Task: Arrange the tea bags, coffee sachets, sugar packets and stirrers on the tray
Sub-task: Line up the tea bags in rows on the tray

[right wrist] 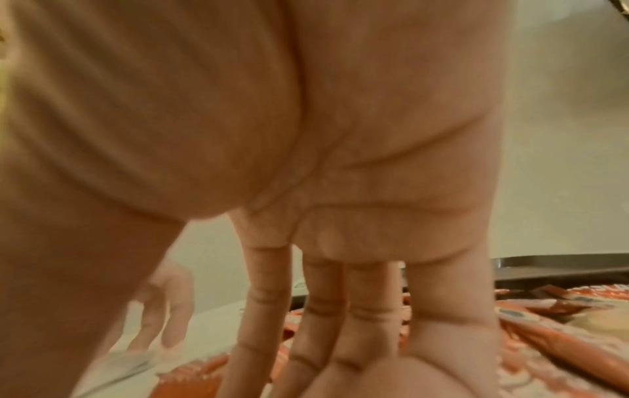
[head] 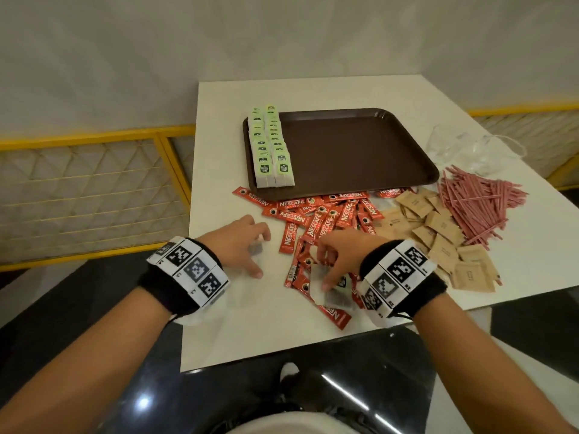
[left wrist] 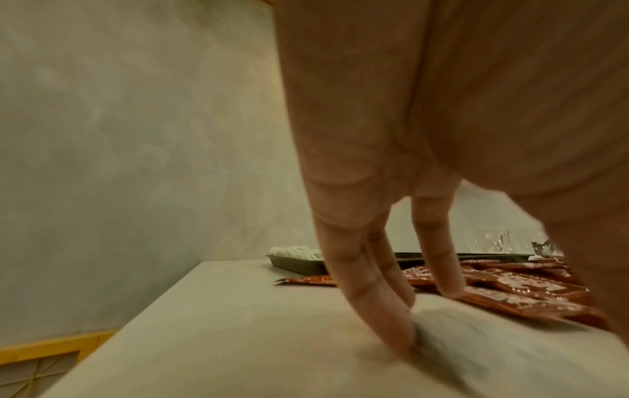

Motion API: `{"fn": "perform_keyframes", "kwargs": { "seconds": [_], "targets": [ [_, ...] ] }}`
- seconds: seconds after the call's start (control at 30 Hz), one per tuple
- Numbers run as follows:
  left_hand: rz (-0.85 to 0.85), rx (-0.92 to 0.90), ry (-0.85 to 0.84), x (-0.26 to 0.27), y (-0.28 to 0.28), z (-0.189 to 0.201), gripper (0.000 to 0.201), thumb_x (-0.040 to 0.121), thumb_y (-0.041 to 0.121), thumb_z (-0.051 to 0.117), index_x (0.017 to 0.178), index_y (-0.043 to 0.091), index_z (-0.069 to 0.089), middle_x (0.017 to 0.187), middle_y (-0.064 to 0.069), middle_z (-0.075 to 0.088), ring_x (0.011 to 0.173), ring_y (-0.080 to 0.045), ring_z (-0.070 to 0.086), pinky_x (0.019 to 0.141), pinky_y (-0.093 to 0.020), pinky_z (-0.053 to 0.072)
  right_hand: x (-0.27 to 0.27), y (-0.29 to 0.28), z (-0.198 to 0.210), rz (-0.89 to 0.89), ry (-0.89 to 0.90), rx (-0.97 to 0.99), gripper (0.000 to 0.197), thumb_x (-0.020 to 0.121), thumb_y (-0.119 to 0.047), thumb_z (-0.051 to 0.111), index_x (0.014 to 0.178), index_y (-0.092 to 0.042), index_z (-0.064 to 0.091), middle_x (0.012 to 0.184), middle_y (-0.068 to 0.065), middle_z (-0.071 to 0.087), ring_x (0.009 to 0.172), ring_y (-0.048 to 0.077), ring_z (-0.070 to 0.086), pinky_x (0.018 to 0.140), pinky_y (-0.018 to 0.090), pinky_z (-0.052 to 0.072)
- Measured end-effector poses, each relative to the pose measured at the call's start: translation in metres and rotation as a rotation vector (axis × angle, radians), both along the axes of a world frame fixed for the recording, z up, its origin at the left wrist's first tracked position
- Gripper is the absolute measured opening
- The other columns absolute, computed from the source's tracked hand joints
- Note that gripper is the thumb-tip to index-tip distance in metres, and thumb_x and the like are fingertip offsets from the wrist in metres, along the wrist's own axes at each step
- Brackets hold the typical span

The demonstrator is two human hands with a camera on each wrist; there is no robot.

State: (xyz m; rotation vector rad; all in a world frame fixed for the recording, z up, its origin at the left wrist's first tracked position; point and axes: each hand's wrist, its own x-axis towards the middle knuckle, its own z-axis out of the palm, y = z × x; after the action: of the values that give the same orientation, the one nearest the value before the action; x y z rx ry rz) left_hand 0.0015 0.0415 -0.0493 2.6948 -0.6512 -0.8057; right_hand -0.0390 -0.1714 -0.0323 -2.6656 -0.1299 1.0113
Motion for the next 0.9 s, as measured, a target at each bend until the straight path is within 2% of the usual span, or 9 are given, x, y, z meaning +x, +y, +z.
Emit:
{"fn": "perform_keyframes", "kwargs": {
  "seconds": [0.07,0.13,0.23,0.33,0.5,0.57,0.67,0.73,0.9],
  "targets": [
    [0.012,-0.035,-0.059,-0.002,-0.004,0.001,0.060,0.074,0.030,0.077,0.124,0.022,0.044,0.118,0.001,0.037,0.097,-0.015,0.043,0.085,-0.026,0.040,-0.002,0.004,-0.001,-0.009,-0.040,-0.019,0.048,0.070,-0.028,0.080,0.111,-0.020,0.056,0.095,-0.008,0.054,0.093,0.014,0.052,0.086,0.029,0.047],
    [0.018,-0.071,-0.104,-0.005,-0.004,0.001,0.054,0.077,0.032,0.074,0.121,0.020,0.046,0.125,-0.002,0.036,0.105,-0.018,0.046,0.089,-0.027,0.040,-0.001,0.008,-0.001,-0.003,-0.093,-0.040,0.048,0.072,-0.026,0.079,0.113,-0.017,0.057,0.102,-0.003,0.055,0.094,0.014,0.051,0.083,0.027,0.047],
    [0.008,-0.047,-0.122,-0.011,0.000,0.001,0.055,0.075,0.039,0.074,0.119,0.019,0.049,0.122,-0.001,0.036,0.111,-0.017,0.042,0.095,-0.028,0.039,0.002,0.012,0.000,-0.025,-0.188,-0.029,0.042,0.076,-0.022,0.076,0.113,-0.013,0.057,0.108,0.003,0.058,0.093,0.015,0.051,0.084,0.027,0.047],
    [-0.033,0.048,-0.129,-0.014,0.002,0.000,0.057,0.073,0.041,0.075,0.119,0.018,0.051,0.119,-0.002,0.039,0.111,-0.018,0.040,0.097,-0.032,0.039,0.001,0.013,0.001,-0.058,-0.305,0.015,0.038,0.079,-0.024,0.072,0.111,-0.016,0.054,0.105,-0.001,0.049,0.100,0.016,0.049,0.084,0.026,0.042],
    [-0.056,0.046,-0.158,-0.011,-0.005,0.004,0.042,0.080,0.034,0.070,0.114,0.014,0.057,0.115,-0.005,0.048,0.103,-0.019,0.049,0.083,-0.024,0.038,-0.007,0.022,0.000,-0.026,-0.209,-0.026,0.049,0.066,-0.035,0.081,0.102,-0.027,0.049,0.108,-0.004,0.046,0.102,0.016,0.045,0.092,0.038,0.045],
    [-0.073,0.072,-0.184,-0.012,-0.009,0.003,0.039,0.082,0.037,0.068,0.112,0.015,0.057,0.114,-0.005,0.049,0.102,-0.020,0.051,0.081,-0.024,0.038,-0.007,0.024,-0.004,0.007,-0.203,-0.064,0.053,0.065,-0.035,0.081,0.106,-0.025,0.049,0.111,-0.003,0.046,0.103,0.017,0.046,0.092,0.038,0.045],
    [-0.082,0.144,-0.198,-0.014,-0.015,0.003,0.051,0.076,0.053,0.067,0.108,0.015,0.055,0.107,-0.003,0.048,0.098,-0.021,0.052,0.080,-0.029,0.044,-0.004,0.025,-0.004,0.042,-0.223,-0.082,0.051,0.068,-0.035,0.079,0.107,-0.024,0.048,0.111,-0.002,0.047,0.099,0.017,0.047,0.084,0.031,0.044],
    [-0.083,0.176,-0.225,-0.015,-0.020,0.003,0.054,0.075,0.058,0.065,0.105,0.014,0.054,0.104,-0.004,0.046,0.096,-0.021,0.052,0.076,-0.030,0.043,-0.003,0.026,-0.002,0.066,-0.246,-0.110,0.050,0.071,-0.035,0.077,0.110,-0.023,0.048,0.110,0.000,0.048,0.096,0.017,0.048,0.081,0.030,0.044],
    [-0.070,0.208,-0.277,-0.017,-0.029,0.003,0.045,0.084,0.049,0.057,0.110,0.013,0.054,0.109,-0.008,0.049,0.100,-0.025,0.054,0.073,-0.029,0.039,-0.003,0.032,-0.001,0.143,-0.259,-0.189,0.069,0.066,-0.049,0.076,0.121,-0.025,0.042,0.111,0.000,0.050,0.100,0.020,0.052,0.084,0.035,0.047]
  ]
}}
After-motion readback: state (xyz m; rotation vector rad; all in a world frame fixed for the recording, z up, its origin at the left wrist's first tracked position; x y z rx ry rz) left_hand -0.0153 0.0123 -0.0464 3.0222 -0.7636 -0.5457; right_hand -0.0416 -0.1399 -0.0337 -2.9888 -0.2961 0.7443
